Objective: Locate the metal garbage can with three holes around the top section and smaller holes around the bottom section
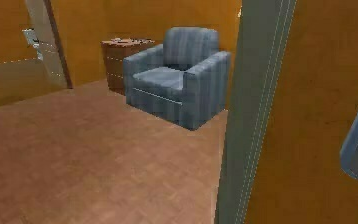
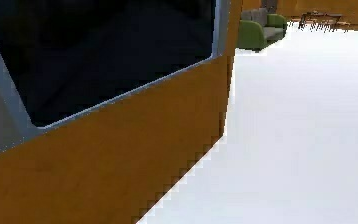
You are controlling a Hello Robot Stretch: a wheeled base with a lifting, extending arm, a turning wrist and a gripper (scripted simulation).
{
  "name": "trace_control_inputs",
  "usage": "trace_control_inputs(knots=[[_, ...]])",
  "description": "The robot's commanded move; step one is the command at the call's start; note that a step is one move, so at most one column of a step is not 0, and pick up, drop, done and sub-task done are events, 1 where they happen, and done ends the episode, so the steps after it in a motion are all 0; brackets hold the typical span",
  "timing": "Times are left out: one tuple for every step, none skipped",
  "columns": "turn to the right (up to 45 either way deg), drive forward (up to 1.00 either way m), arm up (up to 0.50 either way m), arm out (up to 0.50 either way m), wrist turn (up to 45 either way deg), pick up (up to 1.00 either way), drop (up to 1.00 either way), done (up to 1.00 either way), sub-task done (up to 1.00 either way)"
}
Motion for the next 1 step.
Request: trace_control_inputs(knots=[[45.0,0.00,0.00,0.00,0.0,0.00,0.00,0.00,0.00]])
